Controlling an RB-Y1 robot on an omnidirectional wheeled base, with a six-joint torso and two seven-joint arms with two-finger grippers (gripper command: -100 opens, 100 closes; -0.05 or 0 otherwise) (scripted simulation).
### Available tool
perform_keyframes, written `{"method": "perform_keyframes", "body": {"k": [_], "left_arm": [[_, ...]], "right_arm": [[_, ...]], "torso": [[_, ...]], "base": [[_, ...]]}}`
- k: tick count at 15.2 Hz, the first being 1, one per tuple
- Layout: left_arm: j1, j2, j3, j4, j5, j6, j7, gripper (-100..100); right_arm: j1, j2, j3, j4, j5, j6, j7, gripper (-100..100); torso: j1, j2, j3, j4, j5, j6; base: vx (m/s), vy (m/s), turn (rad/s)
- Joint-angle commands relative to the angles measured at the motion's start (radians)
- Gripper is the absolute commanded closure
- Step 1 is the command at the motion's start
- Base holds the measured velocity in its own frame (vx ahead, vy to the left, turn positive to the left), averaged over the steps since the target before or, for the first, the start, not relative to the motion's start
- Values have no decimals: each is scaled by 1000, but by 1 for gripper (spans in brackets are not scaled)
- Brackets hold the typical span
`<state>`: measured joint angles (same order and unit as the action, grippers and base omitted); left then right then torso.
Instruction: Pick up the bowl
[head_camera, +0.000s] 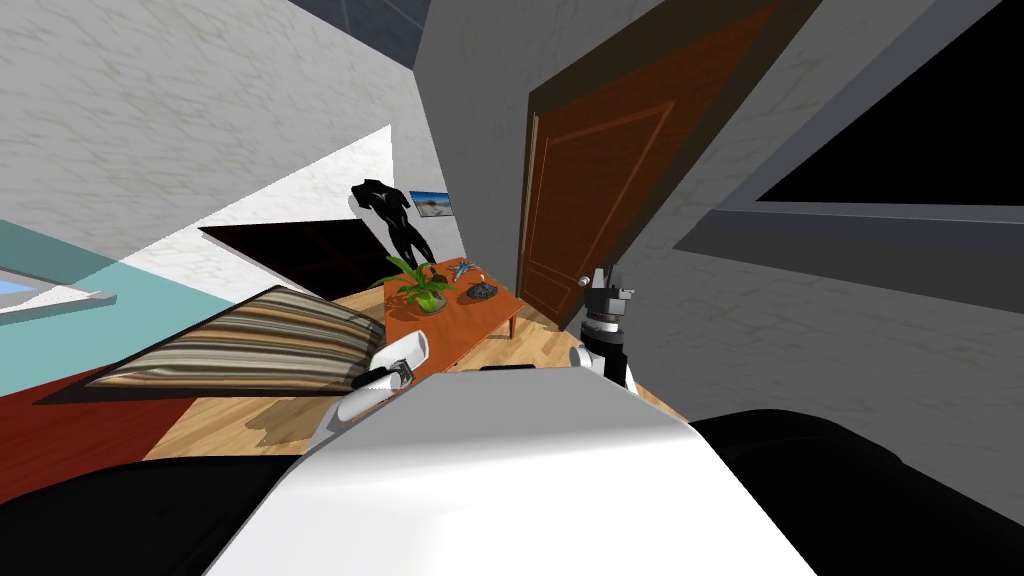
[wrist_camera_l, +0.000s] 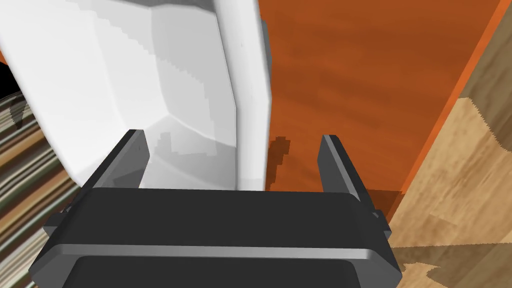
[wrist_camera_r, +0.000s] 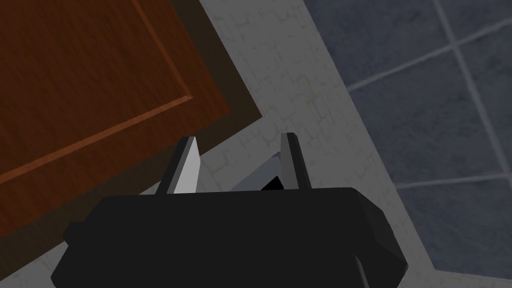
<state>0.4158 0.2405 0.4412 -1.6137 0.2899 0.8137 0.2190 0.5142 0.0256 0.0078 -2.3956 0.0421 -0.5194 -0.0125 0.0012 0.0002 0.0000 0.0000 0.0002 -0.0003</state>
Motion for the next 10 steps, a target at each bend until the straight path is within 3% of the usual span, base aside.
{"method": "perform_keyframes", "body": {"k": [1, 5, 6, 9, 10], "left_arm": [[0, 0, 0, 0, 0, 0, 0, 100], [1, -1, 0, 1, 0, 1, 1, 100], [12, 5, 6, -33, 7, 27, 3, 100], [26, 9, 12, -70, 14, 54, 7, 100], [19, 8, 10, -52, 11, 41, 5, 100]], "right_arm": [[0, 0, 0, 0, 0, 0, 0, 0], [0, 0, 0, 0, 0, 0, 0, 0], [0, 0, 0, 0, 0, 0, 0, 0], [0, 0, 0, 0, 0, 0, 0, 0], [0, 0, 0, 0, 0, 0, 0, 0]], "torso": [[0, 0, 0, 0, 0, 0], [-2, 1, 1, 0, -1, 1], [-2, 1, 1, 1, -1, 1], [-6, 3, 2, 2, -3, 1], [-7, 4, 3, 2, -4, 0]], "base": [[4, 7, -2], [0, 0, 0], [-10, -18, -18], [-21, -36, -14], [-12, -27, 0]]}}
